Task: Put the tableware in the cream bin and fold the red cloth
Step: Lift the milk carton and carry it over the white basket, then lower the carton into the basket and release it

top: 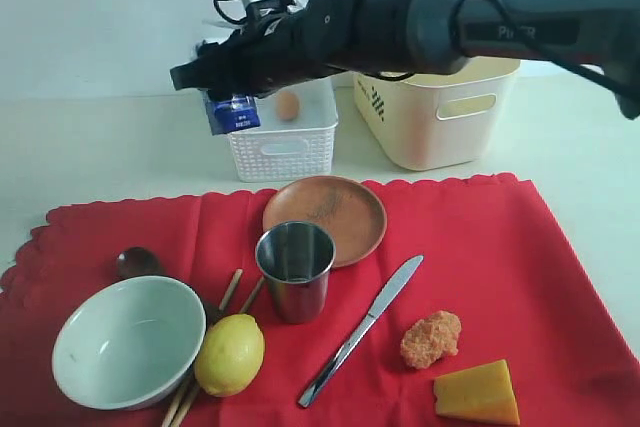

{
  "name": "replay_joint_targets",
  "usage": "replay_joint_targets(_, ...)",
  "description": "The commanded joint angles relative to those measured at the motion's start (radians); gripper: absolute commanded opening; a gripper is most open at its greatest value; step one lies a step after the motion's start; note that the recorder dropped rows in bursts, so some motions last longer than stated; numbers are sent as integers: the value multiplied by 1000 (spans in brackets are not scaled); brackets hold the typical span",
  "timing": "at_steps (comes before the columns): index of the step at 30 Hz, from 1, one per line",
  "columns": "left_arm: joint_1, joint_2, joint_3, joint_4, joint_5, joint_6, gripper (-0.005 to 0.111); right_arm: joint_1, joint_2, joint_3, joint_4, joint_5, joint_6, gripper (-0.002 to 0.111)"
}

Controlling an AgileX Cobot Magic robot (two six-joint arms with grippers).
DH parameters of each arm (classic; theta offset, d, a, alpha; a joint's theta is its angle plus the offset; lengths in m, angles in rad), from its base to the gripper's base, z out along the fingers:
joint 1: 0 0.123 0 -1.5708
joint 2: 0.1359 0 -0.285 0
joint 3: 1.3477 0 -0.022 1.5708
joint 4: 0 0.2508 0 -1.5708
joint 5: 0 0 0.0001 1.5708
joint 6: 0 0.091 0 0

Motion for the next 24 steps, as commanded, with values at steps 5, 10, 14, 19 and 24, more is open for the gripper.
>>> replay_joint_targets(5, -1, -6, 0, 0, -8, -2, 1, -8, 29, -14, -8, -238, 86, 0)
replay_joint_targets(10, -1, -6, 0, 0, -8, -2, 1, -8, 48, -14, 75, -339, 76, 0)
replay_joint_targets(14, -5, -6, 0, 0, -8, -2, 1, -8, 67, -14, 169, -387, -13, 0)
replay_joint_targets(19, -5, -6, 0, 0, -8, -2, 1, -8, 92, -14, 443, -466, -319, 0)
replay_joint_targets(24, -5, -6, 0, 0, -8, -2, 1, 4, 111, -14, 676, -560, -567, 0)
